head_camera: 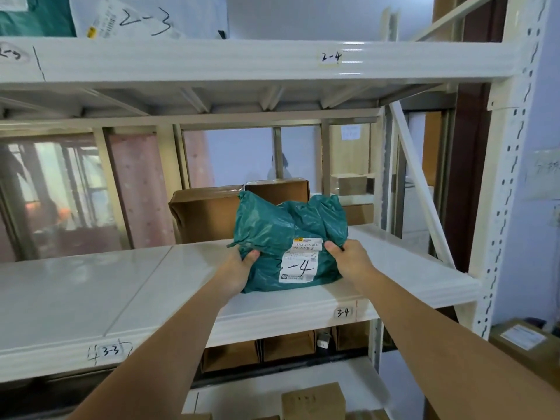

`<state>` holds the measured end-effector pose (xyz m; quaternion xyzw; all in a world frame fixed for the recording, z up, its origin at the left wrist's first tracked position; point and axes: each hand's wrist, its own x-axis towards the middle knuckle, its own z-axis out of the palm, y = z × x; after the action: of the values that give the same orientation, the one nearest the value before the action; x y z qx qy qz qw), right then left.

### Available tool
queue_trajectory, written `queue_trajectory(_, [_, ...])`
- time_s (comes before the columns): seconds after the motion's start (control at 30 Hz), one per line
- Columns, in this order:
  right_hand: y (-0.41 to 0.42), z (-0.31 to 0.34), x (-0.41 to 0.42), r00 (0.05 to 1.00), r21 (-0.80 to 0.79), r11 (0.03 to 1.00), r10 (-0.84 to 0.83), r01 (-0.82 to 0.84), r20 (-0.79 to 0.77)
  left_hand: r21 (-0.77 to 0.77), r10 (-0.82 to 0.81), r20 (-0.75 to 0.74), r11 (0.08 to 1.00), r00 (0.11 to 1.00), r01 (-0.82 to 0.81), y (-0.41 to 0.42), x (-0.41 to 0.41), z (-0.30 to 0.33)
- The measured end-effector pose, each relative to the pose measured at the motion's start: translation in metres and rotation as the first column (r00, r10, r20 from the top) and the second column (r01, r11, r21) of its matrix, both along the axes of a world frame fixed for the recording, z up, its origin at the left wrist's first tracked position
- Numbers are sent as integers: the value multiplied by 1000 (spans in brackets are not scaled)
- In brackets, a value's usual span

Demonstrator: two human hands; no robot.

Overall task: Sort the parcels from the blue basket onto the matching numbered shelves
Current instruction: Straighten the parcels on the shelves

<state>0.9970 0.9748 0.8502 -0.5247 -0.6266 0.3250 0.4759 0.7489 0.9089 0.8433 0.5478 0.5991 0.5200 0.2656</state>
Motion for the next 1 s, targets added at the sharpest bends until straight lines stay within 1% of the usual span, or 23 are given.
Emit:
queue_trajectory(0.43, [31,-3,-16,1000,-55,998,-5,5,-7,10,10,111,1000,994,-11,23,-6,0])
queue_trajectory(0.63, [33,-11,-12,994,-115,991,61,-71,-92,17,0,143,1000,990,-3,20,-6,-3])
queue_trajectory(0.8, [25,-4,-11,976,-176,971,130,-161,-175,20,-41,281,999,959,36,15,-9,-4])
queue_trajectory(0.87, [23,-3,-10,966,-183,965,149,-188,-210,42,-37,343,999,938,23,14,-10,-4])
queue_trajectory(0.93, [23,-2,-10,968,-154,975,127,-163,-218,58,-38,391,998,920,16,14,-11,-3])
queue_trajectory(1.0, [23,-3,-11,972,-122,986,87,-115,-217,61,-42,408,998,912,19,14,-13,-3])
